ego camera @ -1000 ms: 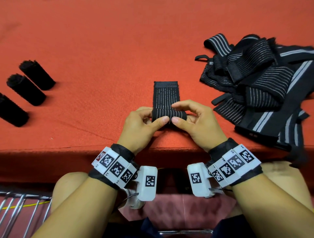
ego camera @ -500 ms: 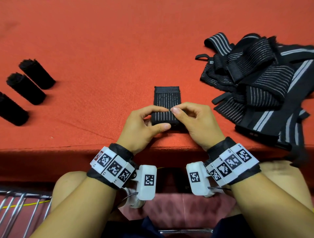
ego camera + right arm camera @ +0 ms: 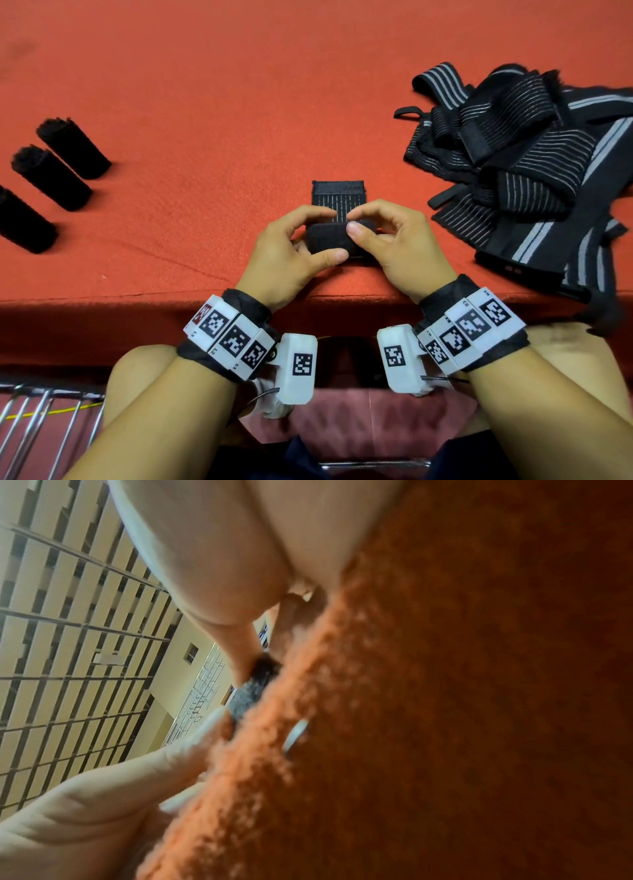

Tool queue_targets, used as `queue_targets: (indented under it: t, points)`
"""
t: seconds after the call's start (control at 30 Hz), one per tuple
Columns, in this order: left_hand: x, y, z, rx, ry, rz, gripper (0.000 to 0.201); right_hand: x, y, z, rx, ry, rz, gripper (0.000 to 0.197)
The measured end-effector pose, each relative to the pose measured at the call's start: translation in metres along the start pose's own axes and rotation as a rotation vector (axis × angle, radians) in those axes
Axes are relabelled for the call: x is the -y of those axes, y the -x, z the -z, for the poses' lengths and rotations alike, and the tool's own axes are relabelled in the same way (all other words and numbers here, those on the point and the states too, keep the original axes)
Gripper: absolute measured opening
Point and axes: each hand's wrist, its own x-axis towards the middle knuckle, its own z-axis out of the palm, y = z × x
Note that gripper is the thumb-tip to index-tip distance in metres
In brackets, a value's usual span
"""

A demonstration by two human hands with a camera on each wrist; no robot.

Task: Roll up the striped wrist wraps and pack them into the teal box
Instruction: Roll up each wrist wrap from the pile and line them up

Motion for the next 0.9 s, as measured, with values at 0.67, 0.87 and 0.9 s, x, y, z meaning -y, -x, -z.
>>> queue_targets:
  t: [0.67,0.87,0.9]
  points:
    - [0.003,-0.003,-0.003,-0.018,-0.147,-0.006,0.045,-0.004,-0.003,-0.002,0.06,0.096,-0.033,0.023]
    - [0.003,-0.004,-0.003,-0.044,-0.161,0.026,0.033,-0.002,-0.007,-0.006,0.007,0.141,-0.048,0.022]
    - [0.003,-0.004,-0.004,-0.043,-0.155,0.036,0.031,-0.001,-0.005,-0.006,0.019,0.143,-0.039,0.022]
